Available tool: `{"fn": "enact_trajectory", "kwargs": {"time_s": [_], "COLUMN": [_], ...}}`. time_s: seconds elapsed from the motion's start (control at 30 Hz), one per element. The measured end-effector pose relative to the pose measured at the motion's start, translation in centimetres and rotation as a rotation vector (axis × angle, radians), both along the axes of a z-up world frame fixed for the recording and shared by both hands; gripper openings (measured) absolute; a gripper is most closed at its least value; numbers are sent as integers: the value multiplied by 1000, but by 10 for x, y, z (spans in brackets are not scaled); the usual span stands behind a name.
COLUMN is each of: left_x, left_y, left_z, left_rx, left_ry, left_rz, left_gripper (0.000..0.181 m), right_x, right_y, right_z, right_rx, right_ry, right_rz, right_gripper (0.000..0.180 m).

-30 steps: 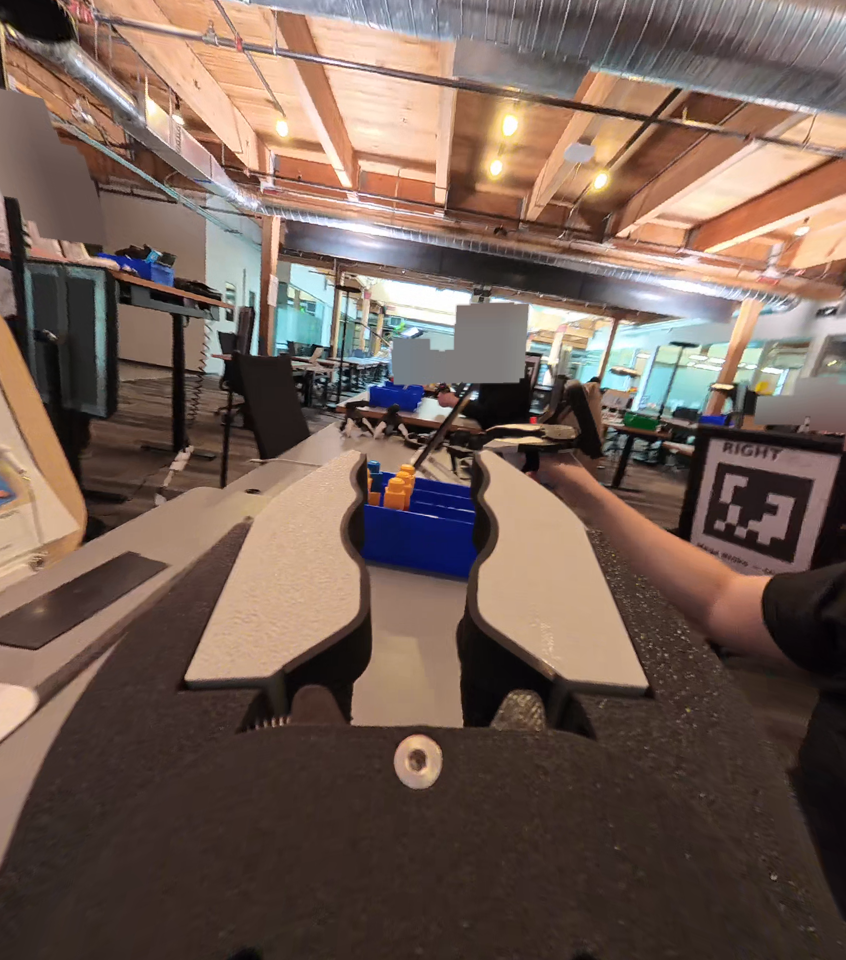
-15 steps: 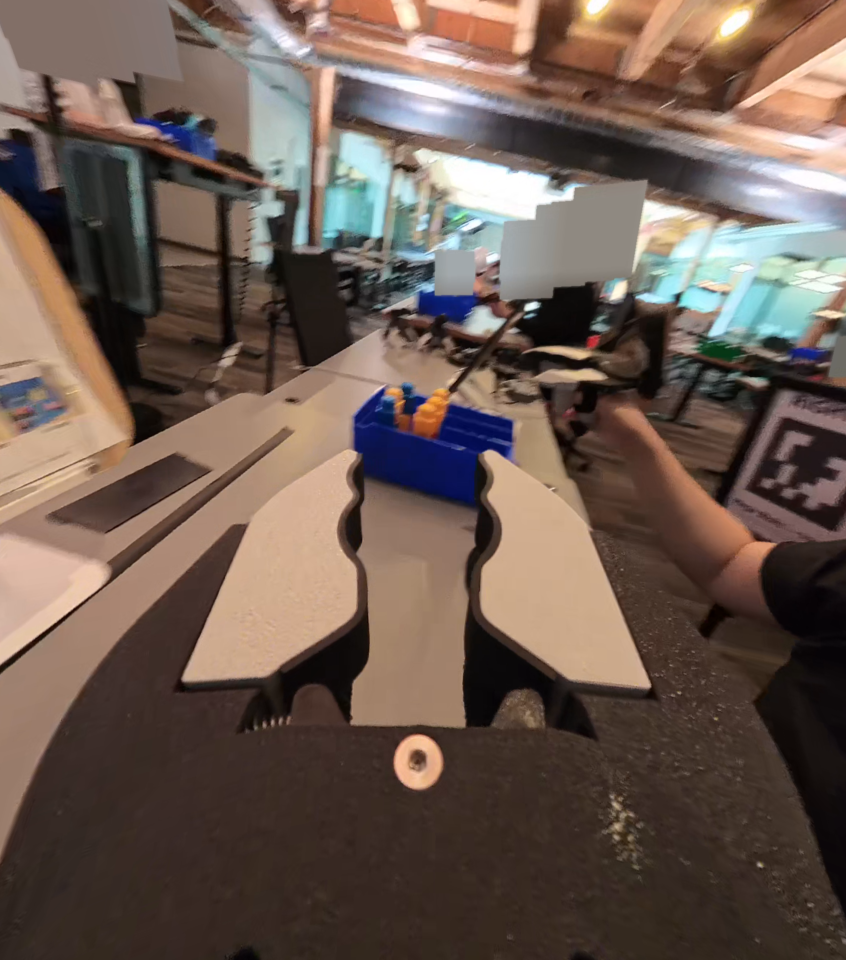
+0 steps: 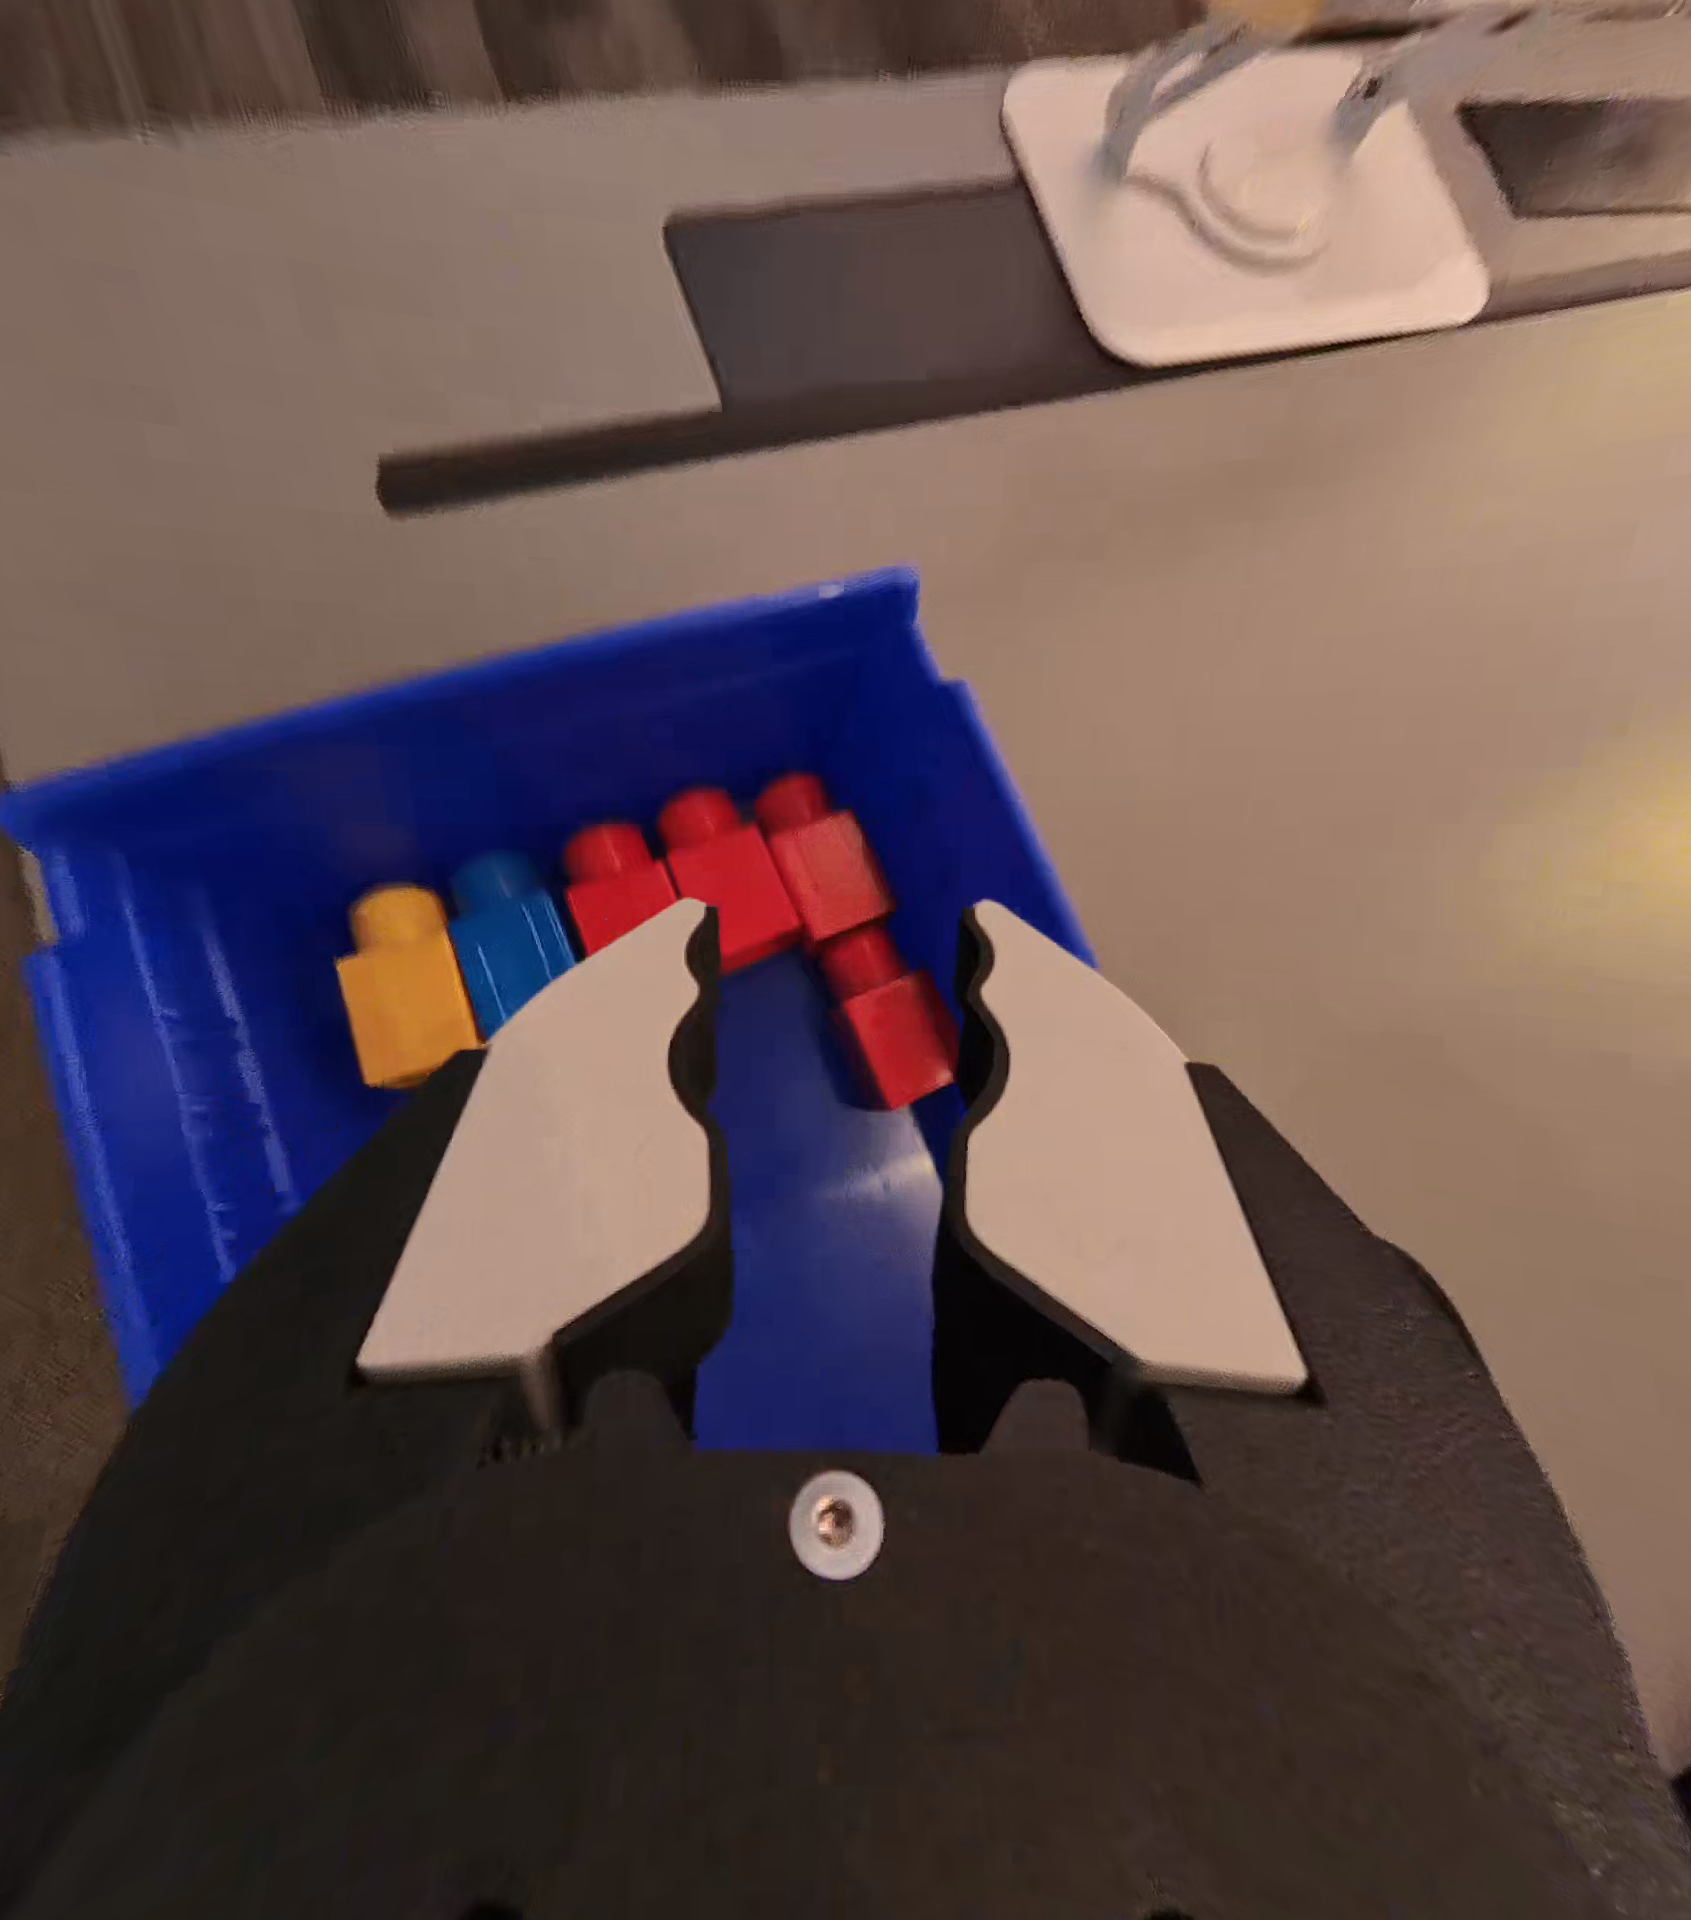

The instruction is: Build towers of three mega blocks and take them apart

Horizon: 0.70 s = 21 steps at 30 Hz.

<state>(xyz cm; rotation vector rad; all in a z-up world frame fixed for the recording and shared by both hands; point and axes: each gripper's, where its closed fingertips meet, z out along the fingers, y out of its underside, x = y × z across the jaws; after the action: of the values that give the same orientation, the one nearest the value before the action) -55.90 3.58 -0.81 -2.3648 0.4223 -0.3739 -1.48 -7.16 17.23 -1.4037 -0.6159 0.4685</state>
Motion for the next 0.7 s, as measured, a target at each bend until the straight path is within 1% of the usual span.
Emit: {"fn": "enact_trajectory", "kwargs": {"time_s": [0.1,0.17,0.3,0.4,0.43,0.5,0.63,0.7], "left_x": [2,5,10,10,10,12,22,22], "left_y": [8,14,22,24,24,22,3,-9], "left_z": [-28,-47,-78,-87,-87,-87,-83,-84], "left_rx": [-45,-75,-141,-145,-142,-152,-165,-178], "left_ry": [-31,-21,84,222,239,223,121,107], "left_rz": [7,1,-62,-144,-161,-161,-168,-154], "left_gripper": [42,43,50,58,60,58,55,54], "right_x": [-39,-62,-106,-129,-133,-139,-137,-133], "right_y": [20,31,42,45,46,48,58,62], "right_z": [-10,-7,0,-3,-7,-17,-43,-46], "right_rx": [-73,-74,-66,-63,-64,-66,-140,-156], "right_ry": [-29,-26,-15,-32,-42,-55,-122,-105], "right_rz": [78,113,198,240,247,248,226,216], "right_gripper": [70,69,69,69,69,69,69,69]}}
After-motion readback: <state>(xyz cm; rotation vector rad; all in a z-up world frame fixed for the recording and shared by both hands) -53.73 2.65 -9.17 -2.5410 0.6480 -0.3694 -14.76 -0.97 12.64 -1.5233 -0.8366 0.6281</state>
